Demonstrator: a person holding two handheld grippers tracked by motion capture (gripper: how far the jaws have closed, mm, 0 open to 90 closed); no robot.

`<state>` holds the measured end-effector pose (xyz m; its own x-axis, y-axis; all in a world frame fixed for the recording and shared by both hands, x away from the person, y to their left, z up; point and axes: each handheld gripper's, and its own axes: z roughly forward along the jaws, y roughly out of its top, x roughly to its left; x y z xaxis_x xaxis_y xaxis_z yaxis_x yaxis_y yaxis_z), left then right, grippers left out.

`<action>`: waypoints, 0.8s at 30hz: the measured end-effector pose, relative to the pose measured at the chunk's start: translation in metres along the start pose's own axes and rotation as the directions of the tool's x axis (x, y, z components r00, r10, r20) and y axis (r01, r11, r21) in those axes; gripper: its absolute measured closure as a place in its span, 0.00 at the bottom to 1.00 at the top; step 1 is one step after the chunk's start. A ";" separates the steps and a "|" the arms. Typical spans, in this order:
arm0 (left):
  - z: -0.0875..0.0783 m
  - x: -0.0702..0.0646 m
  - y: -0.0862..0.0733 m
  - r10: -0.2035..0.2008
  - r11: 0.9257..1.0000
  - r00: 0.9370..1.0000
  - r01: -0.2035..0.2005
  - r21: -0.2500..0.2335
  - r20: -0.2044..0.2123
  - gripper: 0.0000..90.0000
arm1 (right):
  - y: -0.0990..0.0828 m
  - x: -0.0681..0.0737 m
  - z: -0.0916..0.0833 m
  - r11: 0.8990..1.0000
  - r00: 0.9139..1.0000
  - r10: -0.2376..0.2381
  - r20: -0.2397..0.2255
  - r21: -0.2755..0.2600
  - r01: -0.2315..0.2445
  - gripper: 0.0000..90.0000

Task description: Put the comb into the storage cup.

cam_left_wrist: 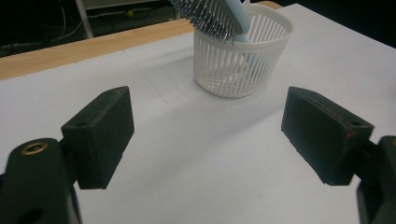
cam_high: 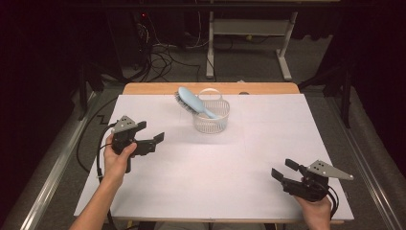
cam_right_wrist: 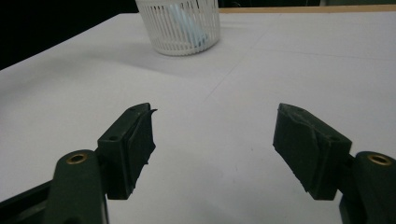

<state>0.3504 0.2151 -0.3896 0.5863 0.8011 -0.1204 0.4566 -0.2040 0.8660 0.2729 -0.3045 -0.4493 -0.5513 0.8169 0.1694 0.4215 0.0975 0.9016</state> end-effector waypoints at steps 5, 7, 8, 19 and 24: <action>-0.002 0.000 -0.003 0.007 1.000 1.000 -0.007 0.000 -0.004 0.20 | 0.000 0.001 0.000 1.000 1.000 0.005 0.002 0.002 -0.005 0.33; -0.002 -0.001 -0.004 0.009 1.000 1.000 -0.009 -0.002 -0.005 0.21 | 0.000 0.000 0.000 1.000 1.000 0.003 0.002 0.000 -0.003 0.33; -0.003 -0.003 -0.005 0.012 1.000 1.000 -0.012 -0.002 -0.004 0.21 | 0.000 0.000 0.000 1.000 1.000 0.000 0.001 0.000 0.000 0.33; -0.005 -0.003 -0.014 -0.005 1.000 1.000 0.004 -0.019 -0.005 0.20 | 0.000 0.000 0.000 1.000 1.000 0.001 0.003 -0.002 -0.001 0.33; -0.006 -0.003 -0.017 -0.010 1.000 1.000 0.010 -0.019 -0.005 0.20 | 0.000 0.000 0.000 1.000 1.000 0.002 0.003 0.000 -0.002 0.33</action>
<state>0.3364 0.2198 -0.4010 0.5786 0.8057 -0.1269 0.4495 -0.1852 0.8739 0.2727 -0.3046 -0.4490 -0.5484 0.8188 0.1698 0.4224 0.0960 0.9013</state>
